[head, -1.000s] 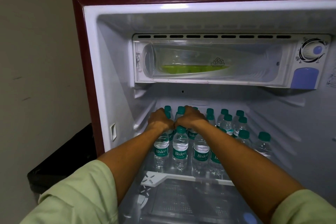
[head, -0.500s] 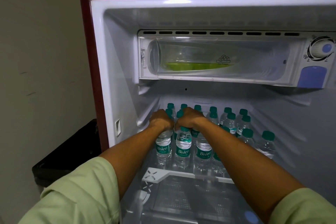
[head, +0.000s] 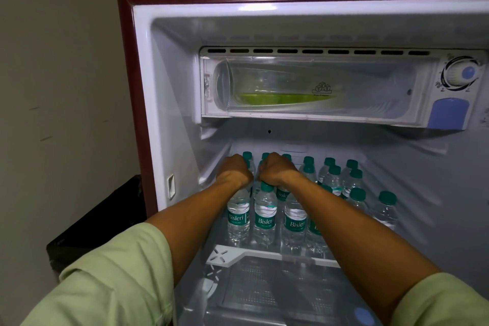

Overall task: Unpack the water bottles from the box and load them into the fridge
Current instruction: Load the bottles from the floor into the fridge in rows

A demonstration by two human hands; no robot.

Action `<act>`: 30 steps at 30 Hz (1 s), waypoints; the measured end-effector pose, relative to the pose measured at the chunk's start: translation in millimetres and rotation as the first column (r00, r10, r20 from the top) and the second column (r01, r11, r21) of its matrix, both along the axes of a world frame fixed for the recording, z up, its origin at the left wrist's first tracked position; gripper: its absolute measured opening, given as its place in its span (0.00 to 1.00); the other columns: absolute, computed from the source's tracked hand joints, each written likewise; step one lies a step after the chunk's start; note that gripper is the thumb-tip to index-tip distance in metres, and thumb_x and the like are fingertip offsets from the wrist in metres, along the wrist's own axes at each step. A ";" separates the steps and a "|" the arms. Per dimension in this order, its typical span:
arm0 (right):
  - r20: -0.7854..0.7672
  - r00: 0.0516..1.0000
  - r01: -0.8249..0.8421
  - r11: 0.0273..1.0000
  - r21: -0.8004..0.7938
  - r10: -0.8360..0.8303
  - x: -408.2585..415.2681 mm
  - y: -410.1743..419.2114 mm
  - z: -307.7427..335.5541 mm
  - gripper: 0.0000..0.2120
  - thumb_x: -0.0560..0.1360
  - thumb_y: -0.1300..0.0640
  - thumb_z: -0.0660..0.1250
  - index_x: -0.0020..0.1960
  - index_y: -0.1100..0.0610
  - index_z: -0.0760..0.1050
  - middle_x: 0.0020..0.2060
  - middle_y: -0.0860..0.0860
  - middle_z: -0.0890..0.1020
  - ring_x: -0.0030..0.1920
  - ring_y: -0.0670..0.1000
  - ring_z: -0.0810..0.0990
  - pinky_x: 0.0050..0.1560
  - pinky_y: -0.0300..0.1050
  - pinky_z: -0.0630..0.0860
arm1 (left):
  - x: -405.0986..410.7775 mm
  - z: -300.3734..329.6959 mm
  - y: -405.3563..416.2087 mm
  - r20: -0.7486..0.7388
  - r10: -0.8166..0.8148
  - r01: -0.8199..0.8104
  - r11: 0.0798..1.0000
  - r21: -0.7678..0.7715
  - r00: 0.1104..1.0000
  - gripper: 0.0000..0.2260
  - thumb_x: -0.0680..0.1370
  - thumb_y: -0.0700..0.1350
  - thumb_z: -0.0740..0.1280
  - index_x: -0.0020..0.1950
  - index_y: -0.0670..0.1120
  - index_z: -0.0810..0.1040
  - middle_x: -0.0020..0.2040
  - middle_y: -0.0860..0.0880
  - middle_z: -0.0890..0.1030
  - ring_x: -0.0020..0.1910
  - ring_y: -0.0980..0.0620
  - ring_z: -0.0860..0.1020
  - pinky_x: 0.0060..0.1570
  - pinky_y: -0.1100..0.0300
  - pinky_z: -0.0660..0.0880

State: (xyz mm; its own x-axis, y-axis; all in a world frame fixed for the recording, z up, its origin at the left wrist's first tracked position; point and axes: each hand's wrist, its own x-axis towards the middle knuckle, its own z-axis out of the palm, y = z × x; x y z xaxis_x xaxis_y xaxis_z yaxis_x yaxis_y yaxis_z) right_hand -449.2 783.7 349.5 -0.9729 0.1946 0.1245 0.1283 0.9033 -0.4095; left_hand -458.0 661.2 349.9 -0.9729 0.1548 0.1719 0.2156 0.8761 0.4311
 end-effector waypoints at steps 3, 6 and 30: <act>-0.042 0.999 0.017 1.000 -0.025 -0.018 -0.6 -1.2 -1.1 0.08 0.77 0.55 0.71 0.49 0.59 0.76 0.41 0.54 0.79 0.37 0.51 0.79 0.37 0.42 0.76 | 1.6 0.9 0.9 -0.021 0.008 -0.009 1.000 -0.011 1.000 0.11 0.76 0.40 0.71 0.58 0.41 0.81 0.56 0.43 0.82 0.53 0.46 0.81 0.54 0.55 0.79; -0.078 0.996 0.036 0.998 -0.044 -0.039 -0.9 -1.9 -3.5 0.09 0.78 0.55 0.70 0.43 0.58 0.74 0.36 0.52 0.77 0.34 0.49 0.77 0.34 0.41 0.74 | 4.6 0.4 2.7 -0.052 0.019 -0.020 1.000 -0.016 0.998 0.10 0.77 0.40 0.69 0.57 0.40 0.81 0.56 0.43 0.82 0.54 0.46 0.81 0.53 0.56 0.79; -0.110 0.993 -0.020 0.987 0.160 0.038 24.6 -9.0 -18.4 0.28 0.76 0.46 0.72 0.70 0.56 0.68 0.57 0.57 0.79 0.50 0.56 0.79 0.43 0.47 0.77 | 20.3 -33.4 -11.6 -0.110 0.050 -0.035 0.990 0.134 0.993 0.31 0.72 0.52 0.75 0.67 0.41 0.64 0.57 0.41 0.78 0.53 0.43 0.80 0.50 0.50 0.81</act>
